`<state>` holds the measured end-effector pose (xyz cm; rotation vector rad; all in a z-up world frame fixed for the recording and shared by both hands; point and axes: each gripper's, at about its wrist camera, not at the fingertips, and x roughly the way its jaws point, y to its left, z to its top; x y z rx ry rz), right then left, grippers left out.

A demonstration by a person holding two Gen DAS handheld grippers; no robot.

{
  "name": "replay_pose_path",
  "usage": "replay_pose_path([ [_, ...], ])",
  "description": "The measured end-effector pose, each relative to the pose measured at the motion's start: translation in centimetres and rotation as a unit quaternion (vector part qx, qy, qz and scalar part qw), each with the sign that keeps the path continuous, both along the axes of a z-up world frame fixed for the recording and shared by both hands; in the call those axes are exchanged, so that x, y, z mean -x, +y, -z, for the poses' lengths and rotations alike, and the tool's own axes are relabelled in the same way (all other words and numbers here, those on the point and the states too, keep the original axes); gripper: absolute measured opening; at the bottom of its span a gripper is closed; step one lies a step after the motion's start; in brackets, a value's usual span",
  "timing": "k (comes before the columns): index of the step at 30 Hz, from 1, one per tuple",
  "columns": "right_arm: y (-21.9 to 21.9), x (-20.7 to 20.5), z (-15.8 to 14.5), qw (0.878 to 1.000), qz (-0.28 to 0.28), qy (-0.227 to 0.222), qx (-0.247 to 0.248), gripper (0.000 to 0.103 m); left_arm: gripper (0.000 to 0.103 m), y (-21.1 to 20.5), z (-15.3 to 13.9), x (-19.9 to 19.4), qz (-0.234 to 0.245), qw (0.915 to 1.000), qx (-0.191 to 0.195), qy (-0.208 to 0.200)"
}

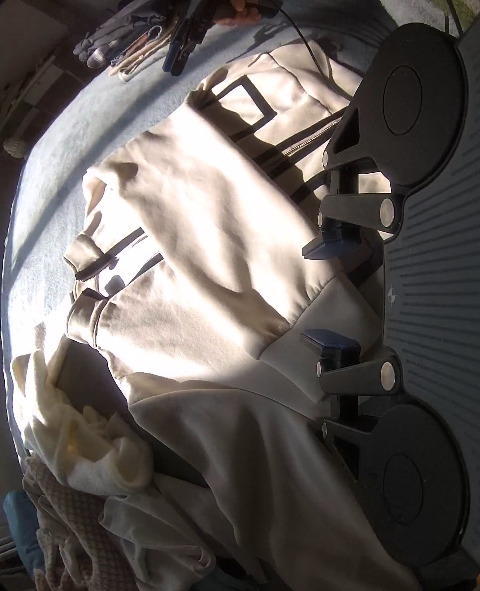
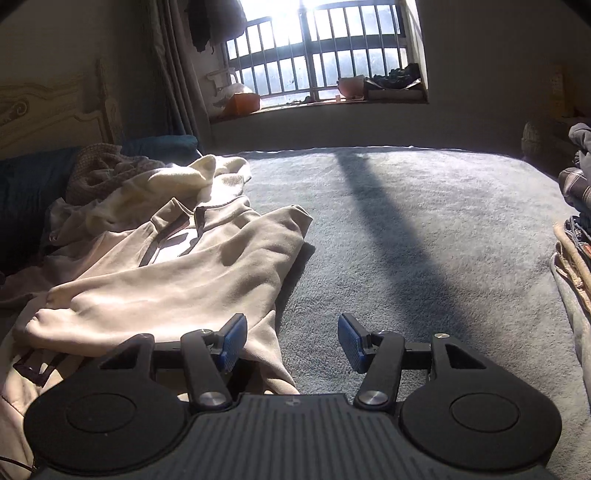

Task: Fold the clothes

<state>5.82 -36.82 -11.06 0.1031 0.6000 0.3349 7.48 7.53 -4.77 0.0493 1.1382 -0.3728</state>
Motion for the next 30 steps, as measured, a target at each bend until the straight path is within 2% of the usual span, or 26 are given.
replay_pose_path([
  [1,0.7,-1.1,-0.3,1.0,-0.003,-0.001,-0.008,0.034,0.041,-1.6,1.0,-0.7,0.004,0.9999,0.013,-0.009],
  [2,1.5,-2.0,-0.4,1.0,-0.011,0.0,-0.012,0.025,0.041,-3.2,1.9,-1.5,0.008,0.9995,0.026,-0.019],
  [5,4.5,-4.1,0.2,0.998,-0.059,0.007,0.003,0.012,0.041,-7.5,4.9,-2.5,0.022,0.9965,0.067,-0.045],
  [7,5.8,-4.9,1.3,0.996,-0.08,0.019,0.037,0.011,0.041,-9.7,6.8,-2.3,0.035,0.9946,0.08,-0.057],
  [9,6.6,-5.5,4.2,0.989,-0.096,0.057,0.098,0.011,0.041,-11.0,8.9,-2.0,0.035,0.9949,0.076,-0.056],
  [10,6.7,-5.5,5.4,0.985,-0.109,0.065,0.114,0.01,0.041,-11.4,10.0,-1.6,0.029,0.9957,0.07,-0.052],
  [12,7.1,-5.6,4.5,0.983,-0.119,0.056,0.125,0.01,0.041,-11.6,10.9,-0.4,0.03,0.9952,0.059,-0.073],
  [16,7.3,-7.9,1.2,0.988,-0.104,0.028,0.109,0.011,0.041,-11.2,10.8,0.5,0.024,0.994,0.061,-0.087],
  [18,7.9,-10.7,1.6,0.989,-0.092,0.027,0.109,0.011,0.041,-11.1,10.8,0.5,0.023,0.9939,0.059,-0.09],
  [21,8.8,-14.6,4.9,0.986,-0.071,0.042,0.144,0.01,0.041,-11.4,10.9,0.9,0.031,0.9933,0.047,-0.101],
  [23,8.0,-16.3,6.2,0.992,-0.054,0.048,0.107,0.009,0.042,-11.5,10.9,1.2,0.038,0.9927,0.041,-0.106],
  [27,7.4,-16.1,3.1,0.997,-0.041,0.025,0.065,0.01,0.042,-11.1,11.1,1.5,0.038,0.9921,0.047,-0.11],
  [30,7.7,-18.1,3.1,0.997,-0.034,0.027,0.06,0.01,0.042,-11.3,11.2,1.6,0.039,0.9918,0.047,-0.112],
])
